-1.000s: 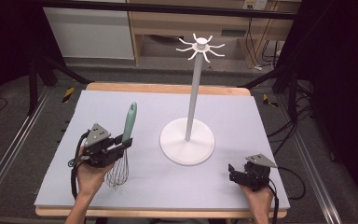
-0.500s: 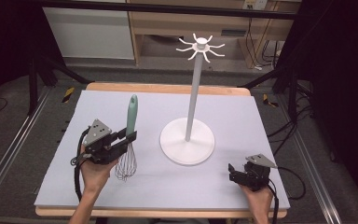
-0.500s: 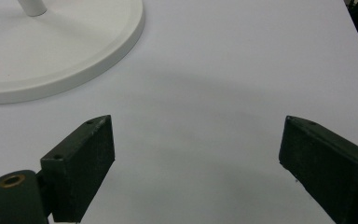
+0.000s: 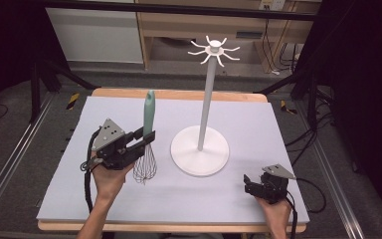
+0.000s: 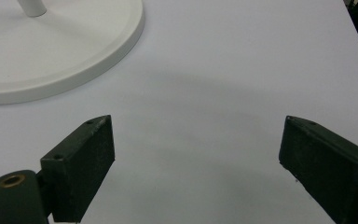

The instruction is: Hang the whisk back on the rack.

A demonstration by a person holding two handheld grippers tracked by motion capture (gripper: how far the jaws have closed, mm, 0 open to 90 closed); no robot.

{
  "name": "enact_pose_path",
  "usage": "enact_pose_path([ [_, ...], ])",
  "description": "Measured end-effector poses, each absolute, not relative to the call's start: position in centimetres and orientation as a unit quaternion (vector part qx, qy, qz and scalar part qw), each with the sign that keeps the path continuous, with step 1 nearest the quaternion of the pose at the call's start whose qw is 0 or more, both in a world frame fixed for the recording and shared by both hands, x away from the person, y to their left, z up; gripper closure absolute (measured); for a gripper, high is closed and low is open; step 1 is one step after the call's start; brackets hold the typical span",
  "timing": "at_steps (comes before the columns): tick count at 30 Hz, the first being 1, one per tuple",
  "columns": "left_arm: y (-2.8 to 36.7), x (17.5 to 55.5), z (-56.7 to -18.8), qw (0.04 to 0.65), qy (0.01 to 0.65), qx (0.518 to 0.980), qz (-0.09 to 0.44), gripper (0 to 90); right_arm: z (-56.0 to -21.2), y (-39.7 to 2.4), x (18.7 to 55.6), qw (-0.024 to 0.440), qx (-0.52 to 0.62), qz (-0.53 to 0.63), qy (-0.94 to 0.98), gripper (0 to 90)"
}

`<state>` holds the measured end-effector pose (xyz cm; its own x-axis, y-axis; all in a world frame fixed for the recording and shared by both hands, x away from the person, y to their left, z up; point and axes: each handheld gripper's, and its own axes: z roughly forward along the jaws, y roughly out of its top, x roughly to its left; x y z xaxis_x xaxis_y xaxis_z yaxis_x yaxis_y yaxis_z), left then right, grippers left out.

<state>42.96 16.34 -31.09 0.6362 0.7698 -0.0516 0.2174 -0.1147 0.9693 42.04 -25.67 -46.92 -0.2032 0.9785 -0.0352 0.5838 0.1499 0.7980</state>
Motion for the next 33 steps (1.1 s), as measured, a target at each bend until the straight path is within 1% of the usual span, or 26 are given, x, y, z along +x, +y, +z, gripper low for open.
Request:
enact_pose_path([
  [11,14.7,42.8,-29.0,0.577,0.330,0.702,0.256,68.4,-46.9,-25.7,42.0,0.296,0.557,0.338,0.698,10.8],
  [21,13.6,43.0,-27.5,0.588,0.317,0.699,0.256,68.4,-46.9,-25.7,42.1,0.296,0.558,0.339,0.698,10.8],
  [33,12.0,43.6,-26.6,0.595,0.307,0.698,0.255,68.4,-46.9,-25.7,42.1,0.297,0.557,0.339,0.697,10.8],
])
